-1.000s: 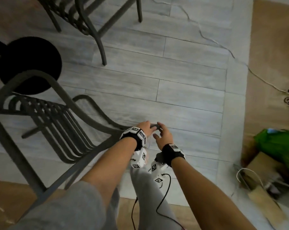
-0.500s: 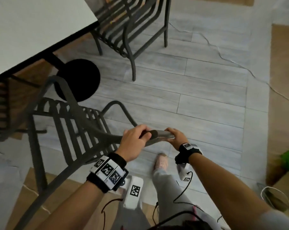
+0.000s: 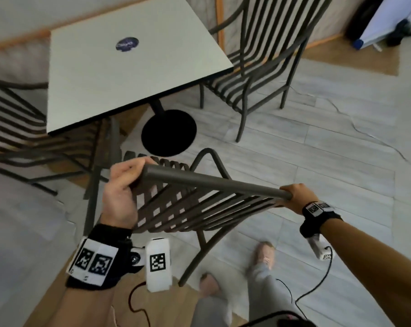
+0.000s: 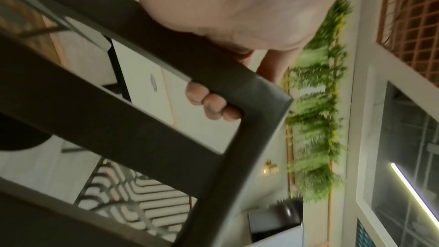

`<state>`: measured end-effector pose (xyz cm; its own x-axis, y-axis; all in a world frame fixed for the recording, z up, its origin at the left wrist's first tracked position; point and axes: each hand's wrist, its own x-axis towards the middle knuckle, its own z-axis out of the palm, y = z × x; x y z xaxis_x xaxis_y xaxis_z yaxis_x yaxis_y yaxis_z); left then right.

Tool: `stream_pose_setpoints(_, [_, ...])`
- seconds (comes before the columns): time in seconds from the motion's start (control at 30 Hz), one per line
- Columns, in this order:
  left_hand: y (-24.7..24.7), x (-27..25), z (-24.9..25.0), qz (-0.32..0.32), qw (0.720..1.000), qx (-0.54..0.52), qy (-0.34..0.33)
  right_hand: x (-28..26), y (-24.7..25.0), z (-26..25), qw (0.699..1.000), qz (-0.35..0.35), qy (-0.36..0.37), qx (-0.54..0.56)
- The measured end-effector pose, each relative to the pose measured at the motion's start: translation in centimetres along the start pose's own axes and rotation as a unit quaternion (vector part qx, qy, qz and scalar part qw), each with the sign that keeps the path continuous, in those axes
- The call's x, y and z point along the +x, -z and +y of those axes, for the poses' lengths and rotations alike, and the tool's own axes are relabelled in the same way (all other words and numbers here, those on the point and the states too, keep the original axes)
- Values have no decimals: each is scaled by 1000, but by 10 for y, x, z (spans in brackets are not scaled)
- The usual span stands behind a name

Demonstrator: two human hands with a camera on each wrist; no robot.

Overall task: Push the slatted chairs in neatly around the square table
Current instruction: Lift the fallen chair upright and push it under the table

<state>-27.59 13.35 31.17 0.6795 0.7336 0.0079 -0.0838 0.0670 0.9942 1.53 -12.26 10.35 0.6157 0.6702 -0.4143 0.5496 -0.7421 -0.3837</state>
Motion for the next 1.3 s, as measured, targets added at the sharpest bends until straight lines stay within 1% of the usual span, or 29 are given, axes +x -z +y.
stream_pose_setpoints(0.03, [25,-6,8,50,999,-19,-13,-3,2,-19,999,28,34,-20])
stream_pose_setpoints(0.07, [45,-11,15,92,995,-45,-22,-6,9,-38,996,56,51,-36])
stream_pose_setpoints(0.1, [66,-14,18,125,989,-78,-29,-7,16,-55,993,80,70,-49])
stream_pose_setpoints(0.17, [101,-19,23,180,976,-122,-22,-9,32,-89,984,128,100,-66])
stream_pose_setpoints(0.23, [130,-29,23,203,969,-138,-24,-14,41,-114,974,164,134,-86])
stream_pose_setpoints(0.27, [137,-33,20,206,968,-141,-23,-18,46,-119,968,175,148,-105])
stream_pose_setpoints(0.33, [149,-45,14,236,961,-138,-43,-30,54,-137,955,181,179,-152])
stream_pose_setpoints(0.37, [154,-49,9,252,956,-144,-52,-35,57,-144,952,176,183,-169])
stream_pose_setpoints(0.43, [169,-54,-6,278,945,-167,-48,-41,62,-156,947,176,185,-196])
stream_pose_setpoints(0.5, [190,-57,-24,295,939,-173,-29,-45,62,-169,936,186,211,-211])
stream_pose_setpoints(0.53, [201,-60,-34,308,935,-176,-2,-46,59,-176,929,191,231,-218])
stream_pose_setpoints(0.57, [211,-65,-49,327,927,-184,18,-46,57,-182,920,197,249,-230])
stream_pose_setpoints(0.6, [220,-71,-64,344,916,-202,31,-46,53,-187,918,191,257,-235])
stream_pose_setpoints(0.63, [225,-77,-77,345,910,-225,37,-46,47,-190,915,186,263,-245])
stream_pose_setpoints(0.77, [246,-95,-118,354,890,-279,71,-46,34,-196,914,157,244,-285])
stream_pose_setpoints(0.83, [252,-103,-128,385,868,-298,93,-49,30,-200,915,132,237,-297])
stream_pose_setpoints(0.93, [249,-112,-135,398,849,-339,75,-56,18,-202,920,96,218,-312])
stream_pose_setpoints(1.0, [245,-116,-138,400,844,-345,87,-62,12,-201,921,76,207,-323])
stream_pose_setpoints(1.1, [242,-118,-138,384,860,-314,120,-66,9,-201,918,86,205,-329])
stream_pose_setpoints(1.17, [242,-120,-146,368,863,-313,149,-66,7,-201,922,89,209,-314])
stream_pose_setpoints(1.23, [241,-126,-159,353,857,-329,182,-65,1,-195,925,85,216,-300])
stream_pose_setpoints(1.3, [245,-134,-171,338,854,-336,210,-63,-7,-185,927,66,204,-309])
